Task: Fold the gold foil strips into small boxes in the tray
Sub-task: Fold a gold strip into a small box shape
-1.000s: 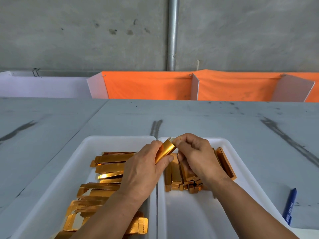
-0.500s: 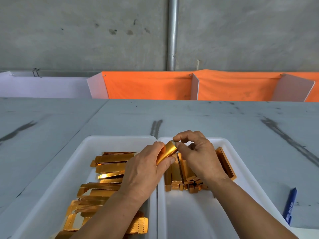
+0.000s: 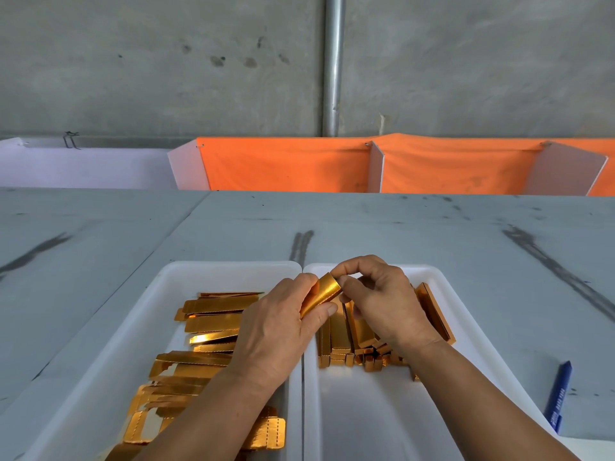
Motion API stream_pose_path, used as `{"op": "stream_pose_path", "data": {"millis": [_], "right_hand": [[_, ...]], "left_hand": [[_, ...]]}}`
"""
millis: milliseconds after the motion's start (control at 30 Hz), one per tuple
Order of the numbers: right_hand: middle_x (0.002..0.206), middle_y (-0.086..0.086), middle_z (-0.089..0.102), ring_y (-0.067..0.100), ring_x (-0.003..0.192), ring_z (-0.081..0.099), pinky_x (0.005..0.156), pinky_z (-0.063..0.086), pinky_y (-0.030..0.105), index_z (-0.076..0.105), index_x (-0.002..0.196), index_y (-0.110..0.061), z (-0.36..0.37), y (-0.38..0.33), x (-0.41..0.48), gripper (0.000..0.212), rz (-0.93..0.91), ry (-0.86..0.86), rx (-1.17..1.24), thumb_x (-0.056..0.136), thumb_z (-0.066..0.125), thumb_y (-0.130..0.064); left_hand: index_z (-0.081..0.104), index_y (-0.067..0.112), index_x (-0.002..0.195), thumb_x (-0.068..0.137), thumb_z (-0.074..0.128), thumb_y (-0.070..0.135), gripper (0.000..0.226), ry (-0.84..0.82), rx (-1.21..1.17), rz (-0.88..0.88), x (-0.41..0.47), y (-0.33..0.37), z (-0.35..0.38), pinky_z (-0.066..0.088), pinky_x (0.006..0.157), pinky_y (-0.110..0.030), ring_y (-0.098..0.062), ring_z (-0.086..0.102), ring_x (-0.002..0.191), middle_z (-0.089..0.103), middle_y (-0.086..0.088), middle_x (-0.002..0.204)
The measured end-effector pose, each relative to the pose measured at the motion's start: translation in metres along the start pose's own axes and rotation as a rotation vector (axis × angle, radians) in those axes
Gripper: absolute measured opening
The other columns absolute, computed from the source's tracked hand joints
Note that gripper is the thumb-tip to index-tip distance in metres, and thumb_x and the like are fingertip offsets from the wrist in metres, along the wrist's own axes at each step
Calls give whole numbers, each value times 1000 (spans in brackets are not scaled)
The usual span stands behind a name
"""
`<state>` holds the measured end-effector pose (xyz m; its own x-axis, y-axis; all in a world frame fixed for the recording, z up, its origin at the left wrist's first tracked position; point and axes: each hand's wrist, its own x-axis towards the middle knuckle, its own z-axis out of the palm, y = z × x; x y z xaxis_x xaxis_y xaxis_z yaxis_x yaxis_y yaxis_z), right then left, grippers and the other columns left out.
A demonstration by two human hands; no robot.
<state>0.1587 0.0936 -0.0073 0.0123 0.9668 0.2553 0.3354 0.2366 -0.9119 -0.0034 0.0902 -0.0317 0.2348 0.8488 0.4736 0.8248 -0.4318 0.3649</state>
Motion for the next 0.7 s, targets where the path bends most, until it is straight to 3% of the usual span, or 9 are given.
{"op": "stream_pose_path", "data": {"millis": [200, 333, 467, 700], "right_hand": [[104, -15, 61, 0, 91, 58, 72, 48, 11, 73, 86, -34, 3, 0, -3, 30, -102, 31, -47, 94, 61, -7], [104, -9, 63, 12, 89, 62, 77, 55, 33, 78, 88, -23, 3, 0, 0, 27, -2, -6, 84, 93, 60, -3], [103, 0, 66, 18, 78, 64, 63, 53, 27, 79, 90, -19, 3, 0, 0, 26, 56, -10, 202, 93, 60, -2], [94, 7, 72, 20, 76, 65, 65, 53, 27, 79, 87, -31, 6, 2, 0, 25, 127, -23, 251, 94, 63, -12]], "left_hand": [[45, 32, 123, 78, 32, 68, 59, 20, 27, -10, 1, -1, -1, 30, 60, -5, -5, 50, 78, 44, 17, 92], [45, 32, 122, 79, 31, 68, 58, 26, 42, -6, 0, -2, -1, 30, 57, -6, -6, 49, 75, 43, 16, 90], [44, 32, 124, 80, 34, 67, 57, 33, 25, -12, 0, -2, 0, 35, 63, -7, -6, 52, 78, 44, 16, 92], [42, 33, 128, 80, 34, 67, 60, 64, 41, -13, 0, -1, -2, 40, 68, -11, -4, 50, 81, 42, 18, 96]]}}
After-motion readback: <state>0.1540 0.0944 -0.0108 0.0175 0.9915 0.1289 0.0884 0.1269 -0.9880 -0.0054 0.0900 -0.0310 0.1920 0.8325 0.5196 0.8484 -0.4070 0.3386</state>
